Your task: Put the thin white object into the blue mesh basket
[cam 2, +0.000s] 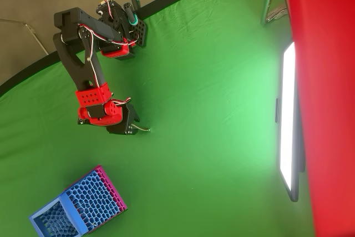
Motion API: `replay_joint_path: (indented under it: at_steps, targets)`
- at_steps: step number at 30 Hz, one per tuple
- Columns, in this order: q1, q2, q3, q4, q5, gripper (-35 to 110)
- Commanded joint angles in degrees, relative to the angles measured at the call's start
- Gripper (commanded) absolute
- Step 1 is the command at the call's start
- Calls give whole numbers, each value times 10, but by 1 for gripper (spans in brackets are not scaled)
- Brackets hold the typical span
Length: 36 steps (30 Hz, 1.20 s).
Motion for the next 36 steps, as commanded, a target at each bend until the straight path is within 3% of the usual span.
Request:
replay_joint_path:
  at_steps: [1, 36]
  targets:
    - [-1, -13, -33, 5, -4, 17]
    - [-5, -144, -138, 20, -44, 18]
